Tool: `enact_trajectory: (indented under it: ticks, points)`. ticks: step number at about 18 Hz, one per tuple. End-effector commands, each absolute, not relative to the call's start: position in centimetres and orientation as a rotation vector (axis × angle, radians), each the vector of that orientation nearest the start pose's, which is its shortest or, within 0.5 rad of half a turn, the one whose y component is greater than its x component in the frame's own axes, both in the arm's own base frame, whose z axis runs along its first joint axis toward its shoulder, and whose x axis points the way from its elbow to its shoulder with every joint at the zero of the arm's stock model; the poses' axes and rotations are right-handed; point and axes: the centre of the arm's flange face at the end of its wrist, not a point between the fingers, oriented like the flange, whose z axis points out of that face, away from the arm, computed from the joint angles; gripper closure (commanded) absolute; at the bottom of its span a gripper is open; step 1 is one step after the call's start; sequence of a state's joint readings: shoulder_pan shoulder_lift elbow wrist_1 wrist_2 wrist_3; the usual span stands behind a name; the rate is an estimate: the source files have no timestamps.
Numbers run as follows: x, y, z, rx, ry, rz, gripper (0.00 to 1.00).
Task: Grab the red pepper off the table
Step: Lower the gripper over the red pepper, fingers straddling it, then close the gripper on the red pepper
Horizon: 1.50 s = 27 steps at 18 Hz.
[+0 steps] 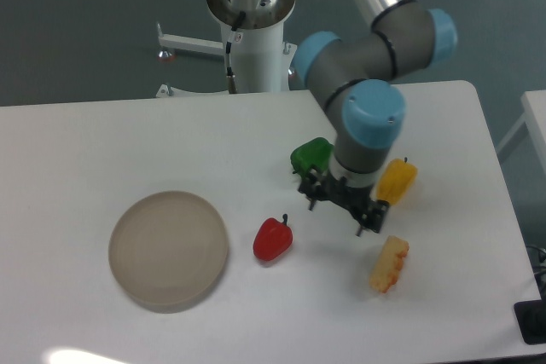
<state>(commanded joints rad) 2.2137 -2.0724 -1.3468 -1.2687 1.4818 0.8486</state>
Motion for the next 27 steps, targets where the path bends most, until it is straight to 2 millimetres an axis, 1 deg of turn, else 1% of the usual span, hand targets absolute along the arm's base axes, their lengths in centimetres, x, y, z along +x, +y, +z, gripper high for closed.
enact_trajectory:
  ticks: [1,3,6,10,13,14,15,17,19,21,24,27]
  points:
    - [-28.7,63.3,32.3,-3.056,0.325,-0.088,0.00]
    - [-27.9,63.5,31.5,-3.050,0.344,-0.079,0.00]
    - [-27.5,63.8,29.7,-3.029,0.358,-0.045,0.00]
    - [-26.5,64.1,28.3,-3.021,0.392,-0.037,0.00]
    - [-25.8,64.5,28.5,-3.013,0.432,-0.030,0.00]
    - [-25.7,64.7,28.4,-3.007,0.475,-0.027,0.00]
    - [-25.7,64.8,28.3,-3.004,0.503,-0.027,0.00]
    - [-24.8,65.2,27.8,-3.002,0.555,-0.025,0.00]
    - [-24.7,65.2,27.6,-3.002,0.564,-0.023,0.00]
    - [-24.3,65.8,27.8,-2.979,0.657,-0.012,0.00]
    - [-24.2,65.8,27.4,-2.979,0.681,-0.013,0.00]
    - [-23.7,66.1,27.0,-2.988,0.704,-0.001,0.00]
